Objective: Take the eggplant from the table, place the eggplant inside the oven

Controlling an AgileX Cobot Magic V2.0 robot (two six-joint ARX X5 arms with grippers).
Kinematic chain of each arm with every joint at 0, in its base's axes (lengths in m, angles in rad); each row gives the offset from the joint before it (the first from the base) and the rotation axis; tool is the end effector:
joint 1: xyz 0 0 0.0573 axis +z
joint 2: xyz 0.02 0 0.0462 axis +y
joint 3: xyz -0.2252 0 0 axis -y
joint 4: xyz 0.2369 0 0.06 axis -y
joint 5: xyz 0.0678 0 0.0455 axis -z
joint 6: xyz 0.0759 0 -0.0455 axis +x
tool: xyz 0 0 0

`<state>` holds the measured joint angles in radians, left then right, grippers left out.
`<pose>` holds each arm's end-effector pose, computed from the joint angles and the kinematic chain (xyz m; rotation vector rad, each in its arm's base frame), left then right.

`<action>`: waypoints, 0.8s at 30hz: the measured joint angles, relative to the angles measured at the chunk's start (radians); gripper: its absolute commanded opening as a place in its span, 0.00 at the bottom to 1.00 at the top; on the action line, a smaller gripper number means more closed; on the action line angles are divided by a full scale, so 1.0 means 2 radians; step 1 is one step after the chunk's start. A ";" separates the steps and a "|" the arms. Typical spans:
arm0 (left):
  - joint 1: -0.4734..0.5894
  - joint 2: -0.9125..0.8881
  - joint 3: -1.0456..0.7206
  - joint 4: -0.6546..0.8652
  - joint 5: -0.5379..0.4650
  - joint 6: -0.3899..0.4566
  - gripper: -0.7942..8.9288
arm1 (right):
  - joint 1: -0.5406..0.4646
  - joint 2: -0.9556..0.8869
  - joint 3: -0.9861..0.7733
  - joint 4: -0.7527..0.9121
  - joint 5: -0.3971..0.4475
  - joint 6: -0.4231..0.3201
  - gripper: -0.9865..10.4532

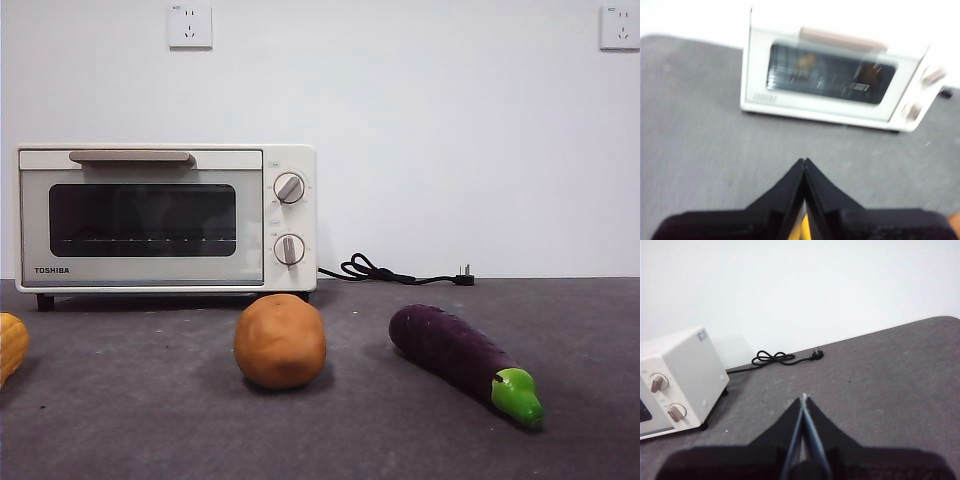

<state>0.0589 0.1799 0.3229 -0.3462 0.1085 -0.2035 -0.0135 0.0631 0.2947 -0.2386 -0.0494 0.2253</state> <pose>0.1649 0.0015 0.2080 -0.2198 0.2069 -0.0287 0.1557 0.0016 0.2295 0.2255 0.0110 0.0350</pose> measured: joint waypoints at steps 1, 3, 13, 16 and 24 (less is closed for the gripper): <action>0.000 0.010 0.013 0.000 0.000 0.000 0.08 | 0.000 0.008 0.013 -0.008 0.000 0.000 0.08; 0.000 0.031 0.039 -0.004 0.004 0.000 0.08 | 0.000 0.024 0.041 -0.027 -0.001 0.000 0.08; -0.004 0.141 0.208 -0.034 0.028 0.012 0.08 | 0.000 0.139 0.217 -0.113 -0.020 -0.023 0.08; -0.010 0.172 0.268 -0.053 0.030 0.024 0.08 | 0.000 0.175 0.275 -0.138 -0.035 -0.035 0.08; -0.033 0.252 0.423 -0.110 0.050 0.047 0.08 | 0.000 0.270 0.418 -0.201 -0.080 -0.047 0.08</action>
<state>-0.0063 0.6846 1.1690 -0.5655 0.2077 -0.1093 -0.0135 0.6025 1.1301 -0.6415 -0.2100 0.1307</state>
